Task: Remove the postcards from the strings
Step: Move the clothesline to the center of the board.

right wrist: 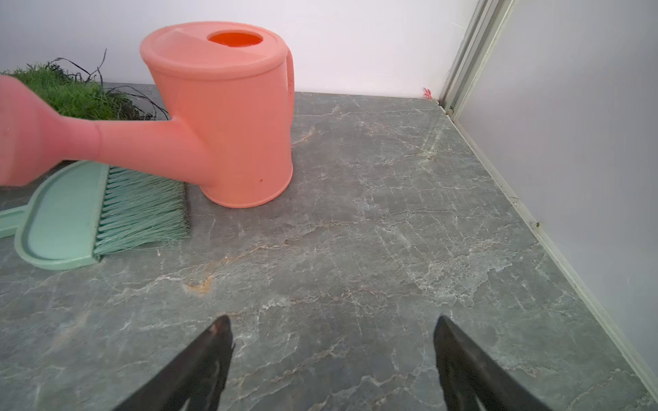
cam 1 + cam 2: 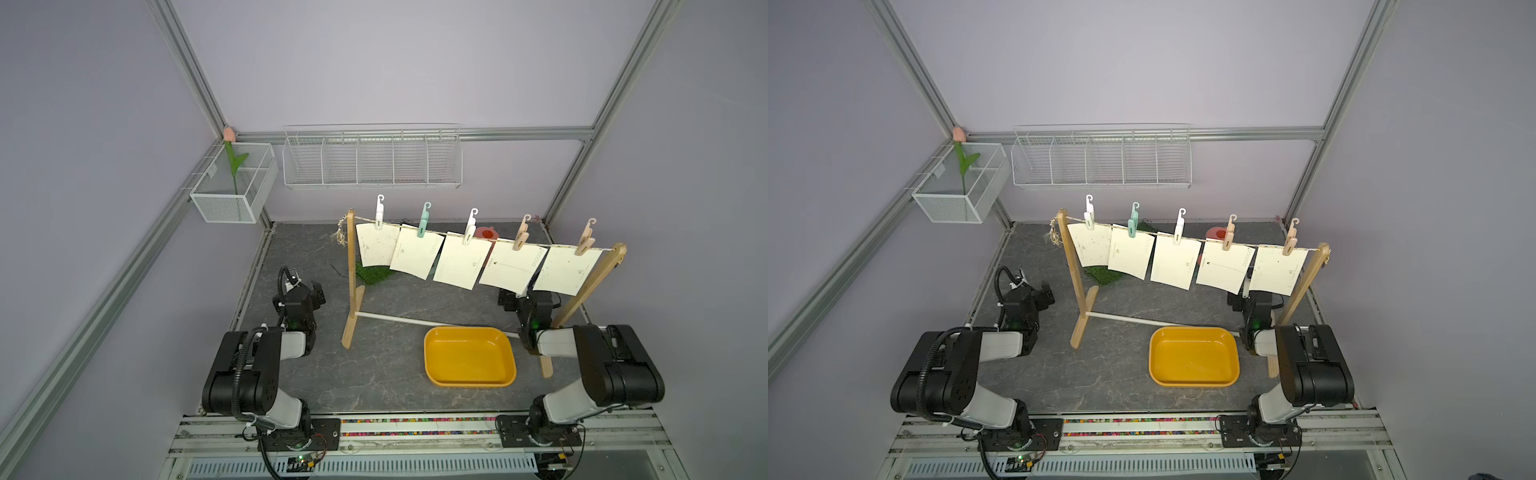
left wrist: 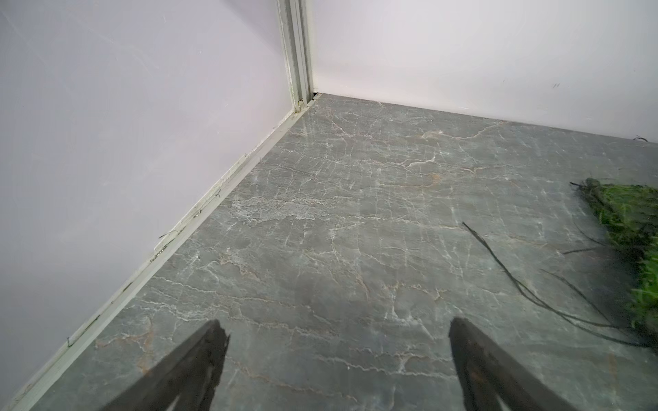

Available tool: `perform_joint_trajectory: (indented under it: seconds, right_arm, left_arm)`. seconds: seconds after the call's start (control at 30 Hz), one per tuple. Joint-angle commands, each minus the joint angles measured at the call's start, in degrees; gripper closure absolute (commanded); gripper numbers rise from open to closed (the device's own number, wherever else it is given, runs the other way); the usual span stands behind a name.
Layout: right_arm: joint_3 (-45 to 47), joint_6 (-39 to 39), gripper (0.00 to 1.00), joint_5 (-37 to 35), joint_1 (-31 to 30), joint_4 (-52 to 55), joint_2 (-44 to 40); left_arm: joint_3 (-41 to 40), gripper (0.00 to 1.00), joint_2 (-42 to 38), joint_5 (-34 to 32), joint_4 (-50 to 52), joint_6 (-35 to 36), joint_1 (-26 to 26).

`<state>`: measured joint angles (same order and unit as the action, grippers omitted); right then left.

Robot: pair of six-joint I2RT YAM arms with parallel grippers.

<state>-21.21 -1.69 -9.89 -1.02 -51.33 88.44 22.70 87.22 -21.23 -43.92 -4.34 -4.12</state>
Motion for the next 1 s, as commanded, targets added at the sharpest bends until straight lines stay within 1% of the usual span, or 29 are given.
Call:
perform_joint_trajectory:
  seconds: [0.0, 0.7, 0.73, 0.8, 0.97]
  right_arm:
    - [0.2, 0.4, 0.11, -0.9, -0.2, -1.5, -0.1]
    - [0.4, 0.3, 0.11, -0.8, -0.3, -1.7, -0.2]
    - [0.4, -0.1, 0.11, -0.3, -0.3, -1.9, -0.2]
    - [-1.0, -1.0, 0.11, 2.5, -0.4, 2.6, -1.6]
    - [-1.7, -1.0, 0.11, 3.3, -0.2, 3.3, -1.6]
  left_arm:
    - [1.0, 0.01, -0.8, -0.9, -1.6, -0.8, 0.3]
    - [1.2, 0.01, -0.8, -1.0, -1.3, -0.8, 0.3]
    - [1.2, 0.01, -0.8, -1.0, -1.3, -0.7, 0.3]
    - [1.2, 0.01, -0.8, -1.0, -1.3, -0.7, 0.3]
    - [1.2, 0.01, -0.7, -1.0, -1.3, -0.8, 0.3]
